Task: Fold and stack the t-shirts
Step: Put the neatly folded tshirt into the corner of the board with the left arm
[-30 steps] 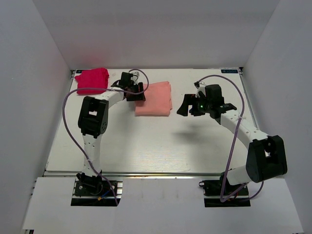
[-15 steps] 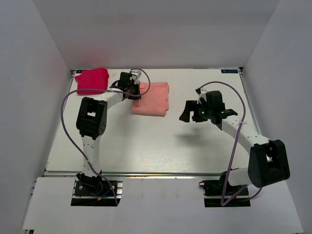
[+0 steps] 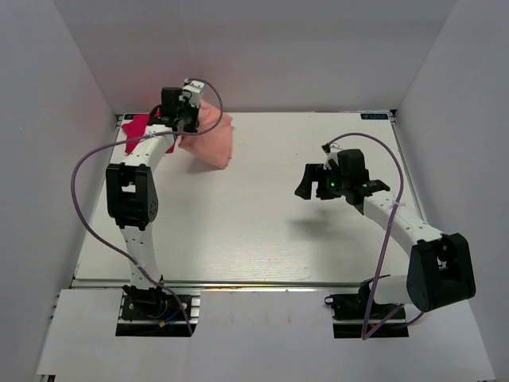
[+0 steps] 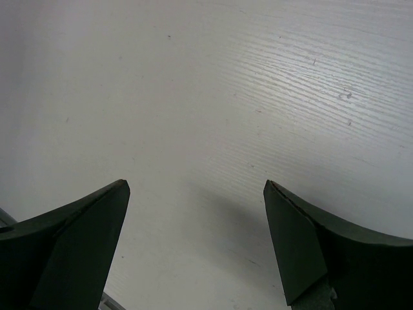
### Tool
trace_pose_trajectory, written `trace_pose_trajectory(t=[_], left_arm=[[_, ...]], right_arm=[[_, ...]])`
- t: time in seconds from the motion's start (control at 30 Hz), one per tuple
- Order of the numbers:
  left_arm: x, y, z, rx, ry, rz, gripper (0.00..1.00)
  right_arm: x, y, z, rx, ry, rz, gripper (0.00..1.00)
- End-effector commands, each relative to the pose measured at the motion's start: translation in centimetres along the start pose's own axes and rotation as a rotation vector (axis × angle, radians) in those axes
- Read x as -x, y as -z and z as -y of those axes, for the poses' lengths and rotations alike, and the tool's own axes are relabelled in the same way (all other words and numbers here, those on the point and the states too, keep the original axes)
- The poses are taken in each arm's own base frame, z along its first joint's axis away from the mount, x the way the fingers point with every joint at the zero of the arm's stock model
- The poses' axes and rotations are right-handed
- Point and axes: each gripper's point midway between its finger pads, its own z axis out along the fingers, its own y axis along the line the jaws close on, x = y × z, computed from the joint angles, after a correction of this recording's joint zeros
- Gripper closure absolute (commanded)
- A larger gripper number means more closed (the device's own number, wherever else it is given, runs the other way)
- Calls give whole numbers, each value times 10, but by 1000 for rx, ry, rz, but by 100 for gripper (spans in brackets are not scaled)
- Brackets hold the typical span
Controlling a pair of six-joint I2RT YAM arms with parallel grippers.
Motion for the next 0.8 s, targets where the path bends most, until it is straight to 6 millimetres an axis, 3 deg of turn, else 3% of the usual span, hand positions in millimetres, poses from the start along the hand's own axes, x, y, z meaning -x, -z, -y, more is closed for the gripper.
trace_pose_trajectory(t=[0.0, 0.07, 0.1, 0.13, 0.2, 0.27, 0.57, 0.77], left_arm=[[52, 27, -41, 53, -81, 106, 100], [57, 27, -48, 34, -97, 115, 100], [72, 32, -57, 50, -108, 140, 100], [65, 27, -64, 38, -116, 119, 100], [76, 31, -72, 55, -142, 141, 100], [80, 36, -94, 90, -173, 152, 100], [81, 56, -144, 122, -162, 193, 100], [63, 58, -174, 147, -114, 206, 100]], right_arm=[[17, 3, 1, -14, 19, 57, 10], [19, 2, 0, -12, 12, 57, 10], [19, 2, -1, -11, 12, 56, 10], [21, 1, -2, -7, 7, 58, 10], [21, 0, -1, -7, 3, 61, 10], [22, -1, -3, -3, -7, 60, 10], [29, -7, -9, 25, -31, 57, 10], [31, -11, -15, 62, -40, 51, 10]])
